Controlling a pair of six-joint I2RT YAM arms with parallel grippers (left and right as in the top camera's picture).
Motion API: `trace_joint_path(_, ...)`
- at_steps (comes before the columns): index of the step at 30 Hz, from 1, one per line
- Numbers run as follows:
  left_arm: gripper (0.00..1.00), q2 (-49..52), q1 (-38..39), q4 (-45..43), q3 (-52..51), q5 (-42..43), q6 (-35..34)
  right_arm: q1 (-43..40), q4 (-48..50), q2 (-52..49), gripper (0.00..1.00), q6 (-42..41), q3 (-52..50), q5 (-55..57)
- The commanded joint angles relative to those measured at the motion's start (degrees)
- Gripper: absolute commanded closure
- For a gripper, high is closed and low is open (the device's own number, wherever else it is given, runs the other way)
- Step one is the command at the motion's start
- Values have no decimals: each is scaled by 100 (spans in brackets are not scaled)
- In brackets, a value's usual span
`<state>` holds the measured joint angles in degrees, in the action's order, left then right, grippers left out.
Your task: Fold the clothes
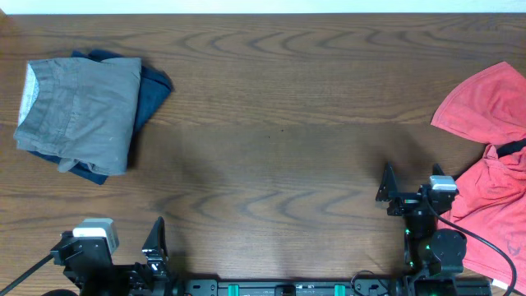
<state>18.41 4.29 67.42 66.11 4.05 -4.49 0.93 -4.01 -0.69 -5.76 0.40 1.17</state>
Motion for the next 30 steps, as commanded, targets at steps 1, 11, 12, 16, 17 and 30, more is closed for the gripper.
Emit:
trace_joint_path(1,2,-13,2,-20,2,-68,-48,-63,-26,42,1,92,-9,-57)
trace_joint_path(11,2,-13,2,-20,2,-68,-48,-63,-26,42,1,92,-9,-57)
trace_joint_path(12,2,-13,2,-20,2,-68,-48,-63,-26,42,1,92,-9,-57)
trace_joint_path(16,2,-13,-52,254,-2,-109,-9,-63,-26,42,1,92,-9,-57)
trace_joint_path(17,2,-13,-116,363,-24,-109,-9,-63,-26,42,1,92,-9,-57)
trace_joint_path(30,2,-645,-986,-1021,-2319,-109,-11,-63,-26,42,1,92,-9,-57)
